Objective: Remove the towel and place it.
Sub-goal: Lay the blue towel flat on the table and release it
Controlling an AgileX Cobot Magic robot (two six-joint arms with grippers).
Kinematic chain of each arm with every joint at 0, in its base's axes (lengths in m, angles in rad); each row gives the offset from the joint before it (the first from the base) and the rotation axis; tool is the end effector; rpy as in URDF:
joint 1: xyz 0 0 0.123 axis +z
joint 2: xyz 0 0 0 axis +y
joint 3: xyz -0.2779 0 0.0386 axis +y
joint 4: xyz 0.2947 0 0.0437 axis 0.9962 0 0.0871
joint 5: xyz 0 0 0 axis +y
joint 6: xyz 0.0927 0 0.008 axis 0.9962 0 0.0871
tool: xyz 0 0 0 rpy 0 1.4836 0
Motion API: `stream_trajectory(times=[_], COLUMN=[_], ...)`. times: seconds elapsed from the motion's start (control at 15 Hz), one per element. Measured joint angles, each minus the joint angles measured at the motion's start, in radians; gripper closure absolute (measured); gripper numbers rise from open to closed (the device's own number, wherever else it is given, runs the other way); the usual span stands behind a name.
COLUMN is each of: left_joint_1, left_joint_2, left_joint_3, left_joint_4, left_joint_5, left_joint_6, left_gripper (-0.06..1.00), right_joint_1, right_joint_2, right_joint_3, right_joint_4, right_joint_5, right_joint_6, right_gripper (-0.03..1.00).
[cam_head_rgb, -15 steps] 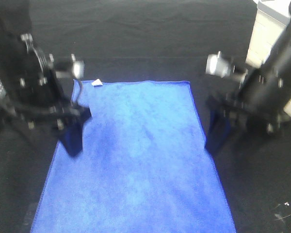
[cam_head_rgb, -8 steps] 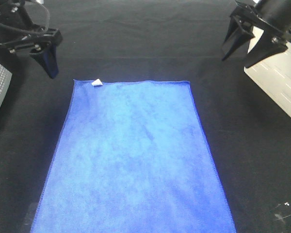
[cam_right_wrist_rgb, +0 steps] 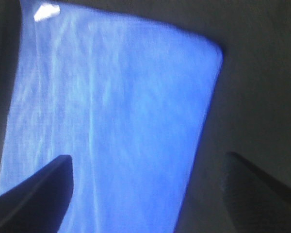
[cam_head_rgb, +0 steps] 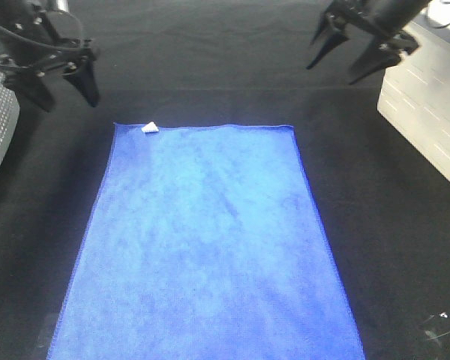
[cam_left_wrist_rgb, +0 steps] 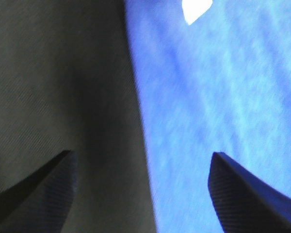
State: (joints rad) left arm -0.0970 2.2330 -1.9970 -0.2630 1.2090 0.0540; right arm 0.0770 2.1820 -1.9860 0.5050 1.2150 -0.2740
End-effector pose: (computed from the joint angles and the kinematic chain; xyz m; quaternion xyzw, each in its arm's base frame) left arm 0.5134 -0.0727 0.2040 0.0413 0.9854 -0.1291 0.1026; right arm 0.5077 0.0815 0.2345 -0.1111 0.9562 0.2302 0.1426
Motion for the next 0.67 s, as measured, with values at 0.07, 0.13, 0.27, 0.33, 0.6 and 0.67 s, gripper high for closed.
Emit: stream_trajectory(times=[0.07, 0.13, 0.27, 0.33, 0.6, 0.67], left_joint_1=[0.000, 0.000, 0.000, 0.001, 0.006, 0.010], left_joint_2=[0.047, 0.087, 0.168, 0.204, 0.317, 0.343], left_joint_3=[-0.046, -0.088, -0.172, -0.212, -0.338, -0.360], left_joint_4=[-0.019, -0.034, -0.050, -0.050, -0.049, -0.050], left_joint_5=[0.000, 0.000, 0.000, -0.001, -0.004, -0.005], left_joint_6=[0.018, 0.033, 0.041, 0.041, 0.045, 0.045], left_gripper=[0.25, 0.25, 0.25, 0.25, 0.25, 0.25], right_joint_1=[0.000, 0.000, 0.000, 0.000, -0.005, -0.011], right_joint_2=[0.065, 0.119, 0.231, 0.277, 0.400, 0.418], right_joint_3=[-0.070, -0.121, -0.214, -0.248, -0.332, -0.344], right_joint_4=[0.027, 0.044, 0.074, 0.081, 0.084, 0.087], right_joint_5=[0.000, 0.000, 0.000, 0.000, 0.000, 0.000], right_joint_6=[-0.006, -0.010, -0.026, -0.030, -0.036, -0.041], right_gripper=[0.18, 0.18, 0.18, 0.18, 0.18, 0.18])
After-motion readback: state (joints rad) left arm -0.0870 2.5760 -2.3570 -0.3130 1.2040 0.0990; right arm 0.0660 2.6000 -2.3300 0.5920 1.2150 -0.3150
